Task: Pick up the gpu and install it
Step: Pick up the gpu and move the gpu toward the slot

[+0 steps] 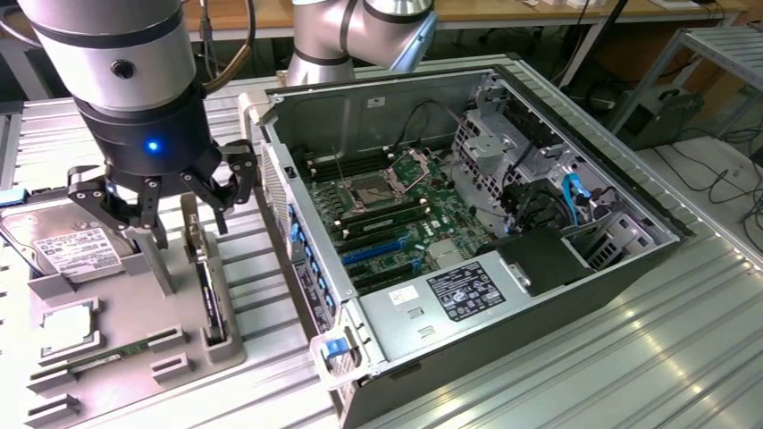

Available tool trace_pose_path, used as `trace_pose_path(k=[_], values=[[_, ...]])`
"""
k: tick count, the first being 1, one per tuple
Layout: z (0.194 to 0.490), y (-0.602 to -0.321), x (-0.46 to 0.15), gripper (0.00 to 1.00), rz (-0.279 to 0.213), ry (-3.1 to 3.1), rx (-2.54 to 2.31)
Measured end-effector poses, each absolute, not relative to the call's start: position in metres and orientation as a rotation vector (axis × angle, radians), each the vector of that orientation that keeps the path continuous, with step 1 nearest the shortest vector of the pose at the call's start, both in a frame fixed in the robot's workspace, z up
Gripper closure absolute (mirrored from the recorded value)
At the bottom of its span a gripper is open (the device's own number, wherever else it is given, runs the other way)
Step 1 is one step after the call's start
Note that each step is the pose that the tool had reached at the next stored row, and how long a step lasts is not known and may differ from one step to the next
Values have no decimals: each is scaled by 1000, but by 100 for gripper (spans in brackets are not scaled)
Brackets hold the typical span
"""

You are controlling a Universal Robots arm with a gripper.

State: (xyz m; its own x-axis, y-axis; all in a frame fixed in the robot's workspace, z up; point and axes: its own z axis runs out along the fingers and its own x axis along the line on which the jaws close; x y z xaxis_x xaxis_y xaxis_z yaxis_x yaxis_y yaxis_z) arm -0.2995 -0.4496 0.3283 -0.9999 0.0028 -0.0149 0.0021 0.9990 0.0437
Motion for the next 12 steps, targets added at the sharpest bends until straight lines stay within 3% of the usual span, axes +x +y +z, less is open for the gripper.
trace_pose_path(k=[12], values=[[322,-450,-299,40,68,3126,-5]])
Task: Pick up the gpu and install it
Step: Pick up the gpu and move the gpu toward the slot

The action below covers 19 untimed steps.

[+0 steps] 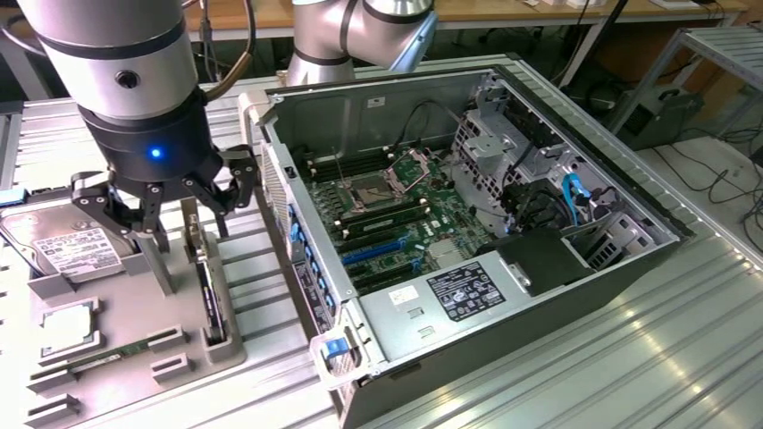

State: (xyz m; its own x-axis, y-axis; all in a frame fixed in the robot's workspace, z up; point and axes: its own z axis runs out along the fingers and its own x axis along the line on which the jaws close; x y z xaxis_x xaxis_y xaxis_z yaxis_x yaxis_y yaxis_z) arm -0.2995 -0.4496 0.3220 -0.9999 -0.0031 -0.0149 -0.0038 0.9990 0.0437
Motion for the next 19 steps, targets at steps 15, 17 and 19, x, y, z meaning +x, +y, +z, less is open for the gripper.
trace_pose_path(k=[15,17,19], values=[[314,-450,-299,40,68,3126,-15],[313,-450,-299,40,68,3126,-16],[312,-450,-299,40,68,3126,-18]])
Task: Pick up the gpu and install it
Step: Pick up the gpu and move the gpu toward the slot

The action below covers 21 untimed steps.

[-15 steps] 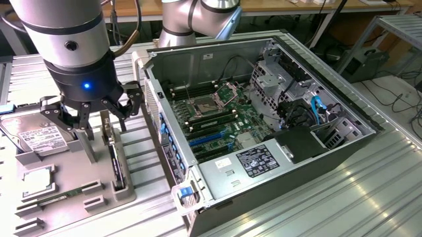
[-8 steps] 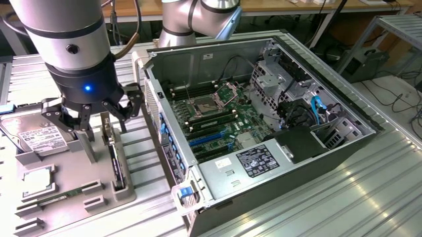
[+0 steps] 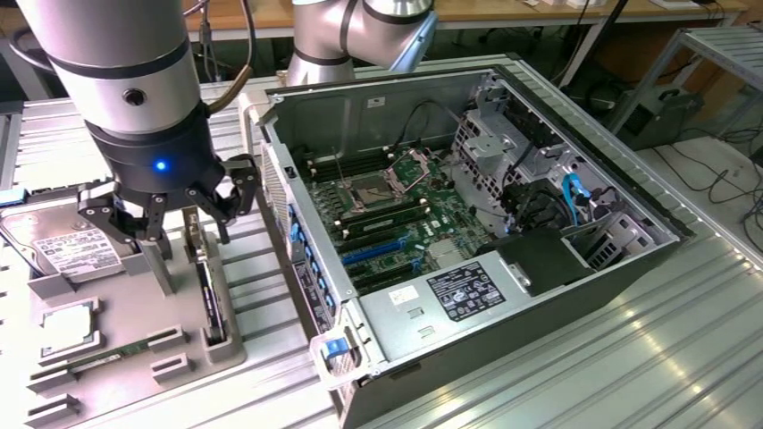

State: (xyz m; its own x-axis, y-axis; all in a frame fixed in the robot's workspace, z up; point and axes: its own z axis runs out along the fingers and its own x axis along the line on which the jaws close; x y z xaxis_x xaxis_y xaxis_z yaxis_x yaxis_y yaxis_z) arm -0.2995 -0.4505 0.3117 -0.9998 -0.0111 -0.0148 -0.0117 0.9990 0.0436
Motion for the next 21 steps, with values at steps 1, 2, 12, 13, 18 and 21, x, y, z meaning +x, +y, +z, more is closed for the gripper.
trace_pose_path(k=[1,2,12,13,18,21], values=[[311,-451,-299,40,69,3126,-18],[310,-451,-299,40,69,3126,-19],[304,-452,-299,40,69,3127,-26],[304,-452,-299,40,69,3127,-26],[301,-452,-299,40,69,3128,-29],[299,-453,-299,40,69,3128,-31]])
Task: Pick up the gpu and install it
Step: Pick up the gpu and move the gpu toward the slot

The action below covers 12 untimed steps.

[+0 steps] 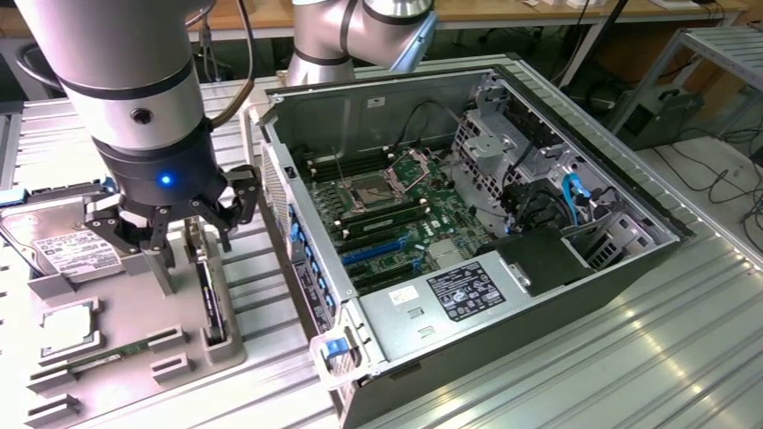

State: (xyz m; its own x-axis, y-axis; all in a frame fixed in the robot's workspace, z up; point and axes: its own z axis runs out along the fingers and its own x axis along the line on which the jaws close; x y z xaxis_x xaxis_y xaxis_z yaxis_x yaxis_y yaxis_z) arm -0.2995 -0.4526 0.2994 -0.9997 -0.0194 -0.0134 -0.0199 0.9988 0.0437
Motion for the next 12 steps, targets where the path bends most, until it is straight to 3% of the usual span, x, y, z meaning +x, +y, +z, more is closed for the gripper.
trace_pose_path(k=[12], values=[[293,-454,-299,40,69,3129,-36]])
